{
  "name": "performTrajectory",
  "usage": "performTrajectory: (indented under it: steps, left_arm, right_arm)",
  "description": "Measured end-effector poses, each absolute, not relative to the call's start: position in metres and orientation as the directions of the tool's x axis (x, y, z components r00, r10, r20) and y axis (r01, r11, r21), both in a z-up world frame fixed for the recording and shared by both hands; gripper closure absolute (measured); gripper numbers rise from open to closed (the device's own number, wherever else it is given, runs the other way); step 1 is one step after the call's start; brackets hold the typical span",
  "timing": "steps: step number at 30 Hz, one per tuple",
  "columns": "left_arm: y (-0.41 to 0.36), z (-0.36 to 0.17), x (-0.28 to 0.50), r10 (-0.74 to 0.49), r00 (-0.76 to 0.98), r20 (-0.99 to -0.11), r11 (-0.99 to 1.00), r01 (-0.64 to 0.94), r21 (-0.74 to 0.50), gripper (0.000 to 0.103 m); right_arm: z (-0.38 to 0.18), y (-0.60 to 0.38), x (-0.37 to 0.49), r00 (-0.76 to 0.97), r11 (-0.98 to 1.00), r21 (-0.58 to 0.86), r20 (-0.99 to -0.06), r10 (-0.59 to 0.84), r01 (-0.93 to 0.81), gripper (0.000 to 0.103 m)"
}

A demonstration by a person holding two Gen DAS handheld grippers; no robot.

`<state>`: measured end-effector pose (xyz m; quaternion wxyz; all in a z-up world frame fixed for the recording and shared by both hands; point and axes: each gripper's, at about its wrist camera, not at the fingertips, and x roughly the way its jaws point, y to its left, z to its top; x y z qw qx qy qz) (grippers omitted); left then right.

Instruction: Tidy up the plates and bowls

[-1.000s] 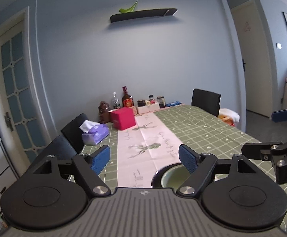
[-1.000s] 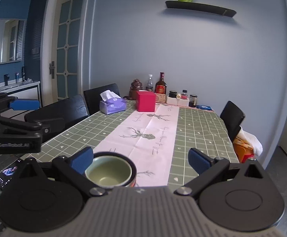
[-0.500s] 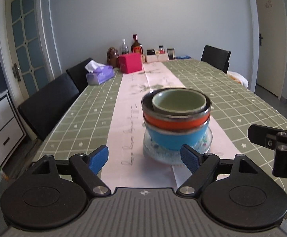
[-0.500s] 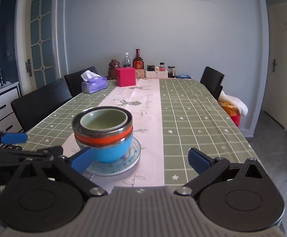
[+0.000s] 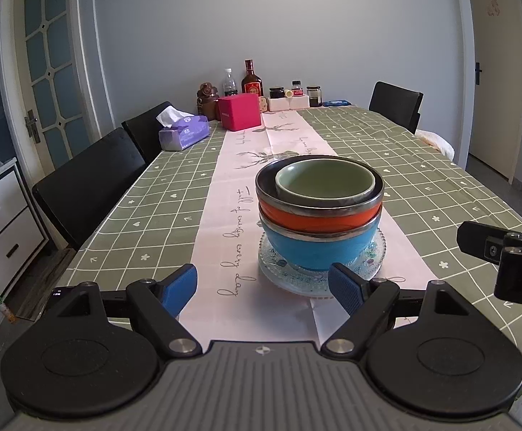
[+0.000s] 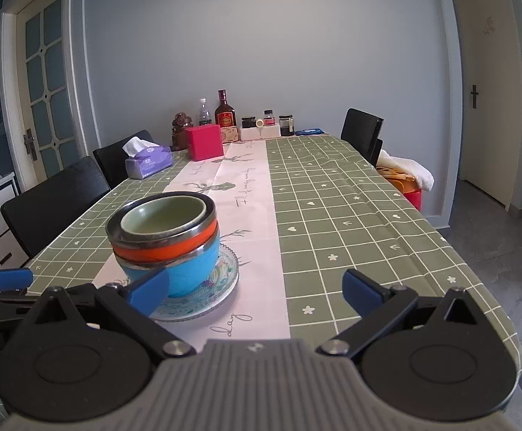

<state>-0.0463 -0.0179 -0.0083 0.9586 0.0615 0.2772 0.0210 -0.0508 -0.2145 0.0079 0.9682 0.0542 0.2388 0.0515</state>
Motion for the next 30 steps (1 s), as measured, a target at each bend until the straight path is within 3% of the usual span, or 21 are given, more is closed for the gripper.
performTrajectory:
  steps: [30]
  left_arm:
    - [-0.0200, -0.0060, -0.0464, 0.074, 0.853, -0.516, 0.991, -0.007, 0.131, 0.006]
  right_arm:
    - [0.0058, -0.2171, -0.0551, 0.887, 0.983, 0.151, -0.434, 0.160, -0.104, 0.003]
